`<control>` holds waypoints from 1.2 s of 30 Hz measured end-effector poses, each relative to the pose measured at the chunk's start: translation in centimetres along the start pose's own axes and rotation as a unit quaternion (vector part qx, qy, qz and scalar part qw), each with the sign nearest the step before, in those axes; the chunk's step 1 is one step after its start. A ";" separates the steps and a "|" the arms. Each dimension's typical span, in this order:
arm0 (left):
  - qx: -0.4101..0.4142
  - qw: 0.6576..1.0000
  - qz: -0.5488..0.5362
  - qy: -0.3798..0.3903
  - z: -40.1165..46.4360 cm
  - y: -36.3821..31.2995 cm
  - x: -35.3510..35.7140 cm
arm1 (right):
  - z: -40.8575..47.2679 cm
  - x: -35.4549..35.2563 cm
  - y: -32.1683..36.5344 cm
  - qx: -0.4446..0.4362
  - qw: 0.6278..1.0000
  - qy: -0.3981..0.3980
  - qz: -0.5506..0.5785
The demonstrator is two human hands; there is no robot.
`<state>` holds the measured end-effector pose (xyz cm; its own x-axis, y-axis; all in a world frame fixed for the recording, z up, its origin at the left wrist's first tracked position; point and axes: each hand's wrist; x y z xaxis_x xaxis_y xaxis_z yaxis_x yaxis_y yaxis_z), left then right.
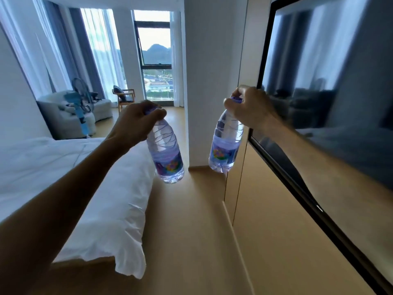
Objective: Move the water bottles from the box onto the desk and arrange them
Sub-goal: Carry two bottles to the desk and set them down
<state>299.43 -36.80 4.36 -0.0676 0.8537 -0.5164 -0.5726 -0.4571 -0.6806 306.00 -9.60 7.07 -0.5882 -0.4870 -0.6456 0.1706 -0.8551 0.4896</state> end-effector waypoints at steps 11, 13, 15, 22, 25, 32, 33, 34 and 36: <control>0.000 1.000 0.022 0.011 14.9 10.0 2.8 | 17.2 11.6 -5.2 -0.029 0.999 0.028 0.012; 0.000 1.000 0.021 0.020 18.3 11.7 3.1 | 20.5 13.6 -6.1 -0.031 0.999 0.022 0.016; 0.001 1.000 0.022 0.018 21.7 13.3 3.5 | 23.6 15.5 -7.2 -0.032 0.999 0.011 0.021; 0.008 0.997 0.071 0.007 31.8 20.1 6.5 | 33.5 23.0 -11.2 -0.027 0.999 -0.005 0.034; -0.002 0.997 0.075 0.013 36.2 23.1 8.1 | 38.2 26.9 -13.7 -0.034 0.998 0.009 0.044; 0.009 0.995 0.096 -0.001 48.4 29.1 12.0 | 51.1 35.8 -19.1 -0.076 0.994 0.039 0.066; 0.013 0.995 0.104 -0.001 50.3 29.8 12.4 | 53.1 36.8 -19.6 -0.083 0.993 0.047 0.068; 0.015 0.994 0.109 -0.002 52.2 30.6 12.7 | 55.0 37.9 -20.2 -0.089 0.992 0.054 0.069; 0.014 0.993 0.117 -0.011 55.8 32.2 13.4 | 58.7 40.0 -21.1 -0.100 0.991 0.061 0.071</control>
<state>234.47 -26.15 4.56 -0.2185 0.7305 -0.6470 -0.5618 -0.6363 -0.5287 232.50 -0.62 5.35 -0.4496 -0.6118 -0.6508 0.4041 -0.7891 0.4626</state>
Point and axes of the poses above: each hand's wrist, its own z-axis towards the middle knuckle, its own x-axis out of the palm, y = z × x, and after that the axes turned 6 degrees about z, right-handed
